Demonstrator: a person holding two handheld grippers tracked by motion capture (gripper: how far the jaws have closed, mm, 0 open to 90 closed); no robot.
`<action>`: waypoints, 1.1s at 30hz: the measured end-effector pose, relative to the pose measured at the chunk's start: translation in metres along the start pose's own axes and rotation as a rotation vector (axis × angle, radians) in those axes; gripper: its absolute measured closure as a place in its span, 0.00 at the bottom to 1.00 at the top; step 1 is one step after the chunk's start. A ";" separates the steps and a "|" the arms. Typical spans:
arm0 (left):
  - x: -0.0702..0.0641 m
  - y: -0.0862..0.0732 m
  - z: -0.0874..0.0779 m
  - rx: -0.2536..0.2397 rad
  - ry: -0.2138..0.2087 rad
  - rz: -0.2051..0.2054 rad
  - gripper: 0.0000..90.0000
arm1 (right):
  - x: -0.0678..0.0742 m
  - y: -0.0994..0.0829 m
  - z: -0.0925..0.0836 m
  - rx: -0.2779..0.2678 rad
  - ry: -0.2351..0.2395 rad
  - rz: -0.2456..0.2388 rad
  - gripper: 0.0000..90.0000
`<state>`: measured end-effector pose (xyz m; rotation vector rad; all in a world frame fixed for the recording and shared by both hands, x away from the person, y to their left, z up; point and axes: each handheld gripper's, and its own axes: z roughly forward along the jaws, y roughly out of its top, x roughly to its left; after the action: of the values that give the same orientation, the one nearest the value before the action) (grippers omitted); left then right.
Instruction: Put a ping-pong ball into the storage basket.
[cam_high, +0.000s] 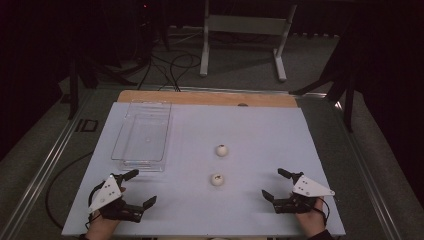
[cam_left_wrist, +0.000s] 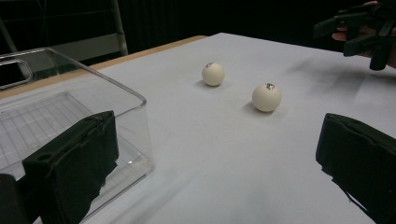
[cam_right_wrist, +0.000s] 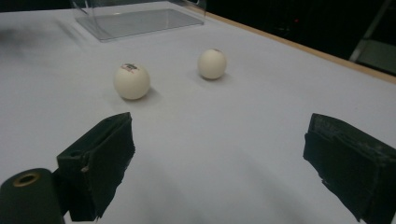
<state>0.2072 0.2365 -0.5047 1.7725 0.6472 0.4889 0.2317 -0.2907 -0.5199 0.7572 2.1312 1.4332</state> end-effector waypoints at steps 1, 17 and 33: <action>0.000 0.000 0.000 0.002 -0.001 0.000 0.00 | 0.000 0.000 0.000 0.000 -0.005 0.004 0.10; 0.001 -0.002 0.001 0.022 0.004 -0.008 0.00 | 0.001 0.000 0.003 0.039 -0.025 -0.016 0.10; 0.000 -0.002 0.001 0.033 -0.008 -0.013 0.01 | 0.003 0.002 0.003 0.044 -0.028 -0.041 0.10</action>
<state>0.2080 0.2363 -0.5067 1.7993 0.6646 0.4647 0.2319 -0.2865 -0.5194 0.7410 2.1511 1.3510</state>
